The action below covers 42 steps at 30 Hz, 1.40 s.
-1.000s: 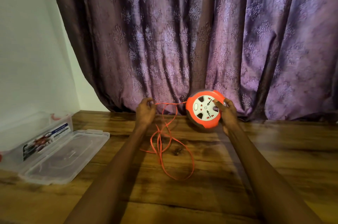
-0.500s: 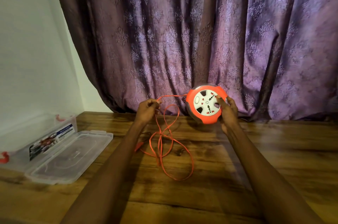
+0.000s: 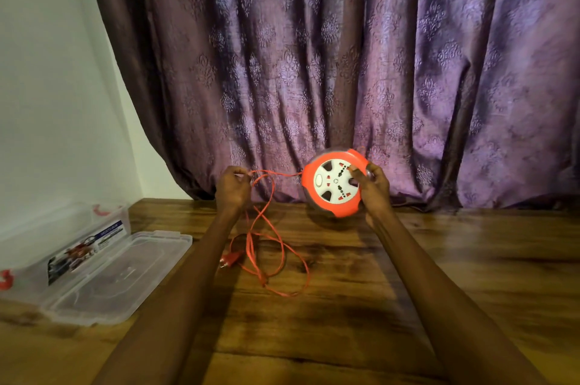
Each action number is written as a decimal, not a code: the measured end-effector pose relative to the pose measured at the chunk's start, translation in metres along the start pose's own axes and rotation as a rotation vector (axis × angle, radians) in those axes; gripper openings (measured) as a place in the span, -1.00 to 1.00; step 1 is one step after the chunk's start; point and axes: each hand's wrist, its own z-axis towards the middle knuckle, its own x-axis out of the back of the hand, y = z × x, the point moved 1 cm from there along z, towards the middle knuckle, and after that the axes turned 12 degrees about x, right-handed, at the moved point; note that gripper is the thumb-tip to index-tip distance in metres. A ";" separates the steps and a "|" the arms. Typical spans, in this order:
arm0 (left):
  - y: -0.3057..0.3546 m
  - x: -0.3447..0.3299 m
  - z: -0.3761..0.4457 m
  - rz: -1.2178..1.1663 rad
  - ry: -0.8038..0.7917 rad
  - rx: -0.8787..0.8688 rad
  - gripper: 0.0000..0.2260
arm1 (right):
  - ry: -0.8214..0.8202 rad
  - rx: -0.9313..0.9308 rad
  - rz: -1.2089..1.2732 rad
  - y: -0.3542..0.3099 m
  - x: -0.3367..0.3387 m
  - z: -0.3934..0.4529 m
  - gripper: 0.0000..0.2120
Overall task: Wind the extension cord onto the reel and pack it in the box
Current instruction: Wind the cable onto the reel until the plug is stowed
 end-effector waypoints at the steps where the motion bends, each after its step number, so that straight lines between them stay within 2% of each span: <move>1: 0.001 0.000 -0.004 0.010 0.060 -0.064 -0.85 | -0.001 0.007 0.003 0.001 -0.002 -0.001 -0.73; 4: 0.011 -0.003 -0.024 -0.036 0.215 -0.340 -0.83 | 0.012 0.035 -0.004 0.003 -0.008 -0.001 -0.75; 5: 0.016 -0.006 -0.033 -0.093 0.163 -0.412 -0.86 | 0.018 0.043 -0.007 0.003 -0.009 -0.001 -0.74; 7: 0.029 -0.017 -0.051 -0.136 -0.046 -0.485 -0.90 | 0.033 0.057 -0.002 0.003 -0.010 0.002 -0.74; 9: 0.038 -0.031 -0.065 -0.103 -0.281 -0.378 -0.85 | 0.042 0.062 0.018 0.000 -0.009 0.005 -0.74; 11: 0.037 -0.049 -0.070 -0.137 -0.510 -0.092 -0.72 | 0.039 0.055 0.040 -0.004 -0.008 0.008 -0.73; 12: 0.034 -0.056 -0.072 -0.150 -0.581 0.029 -0.62 | 0.035 0.043 0.039 -0.006 -0.007 0.010 -0.74; 14: 0.027 -0.068 -0.074 -0.240 -0.665 0.157 -0.48 | 0.020 0.014 0.028 -0.008 -0.004 0.012 -0.78; 15: 0.025 -0.073 -0.079 -0.350 -0.702 0.201 -0.55 | 0.004 0.002 0.026 -0.009 -0.002 0.014 -0.81; 17: 0.025 -0.078 -0.085 -0.555 -0.781 0.241 -0.84 | -0.034 -0.021 0.017 -0.009 0.000 0.015 -0.85; 18: 0.024 -0.082 -0.086 -0.613 -0.797 0.251 -0.90 | -0.052 -0.024 -0.005 -0.009 0.000 0.016 -0.83; 22: 0.018 -0.089 -0.089 -0.685 -0.783 0.302 -0.88 | -0.142 0.068 -0.122 -0.006 0.001 0.019 -0.62; 23: 0.016 -0.091 -0.087 -0.688 -0.768 0.312 -0.89 | -0.199 0.163 -0.237 -0.004 0.002 0.019 -0.54; 25: 0.012 -0.094 -0.086 -0.690 -0.724 0.314 -0.90 | -0.359 0.444 -0.643 0.000 0.005 0.016 -0.48; 28: 0.007 -0.100 -0.088 -0.734 -0.617 0.308 -0.91 | -0.547 0.829 -1.180 -0.002 0.004 0.002 -0.58; 30: 0.003 -0.104 -0.089 -0.771 -0.532 0.307 -0.92 | -0.640 0.947 -1.375 0.000 -0.002 -0.007 -0.60; 33: -0.003 -0.113 -0.091 -0.811 -0.452 0.287 -0.90 | -0.656 0.968 -1.533 0.003 -0.009 -0.012 -0.55; 38: -0.006 -0.119 -0.096 -0.856 -0.419 0.226 -0.89 | -0.673 0.954 -1.615 0.002 -0.019 -0.008 -0.45; 42: -0.006 -0.123 -0.097 -0.847 -0.369 0.122 -0.87 | -0.560 0.763 -1.531 -0.005 -0.025 -0.012 -0.44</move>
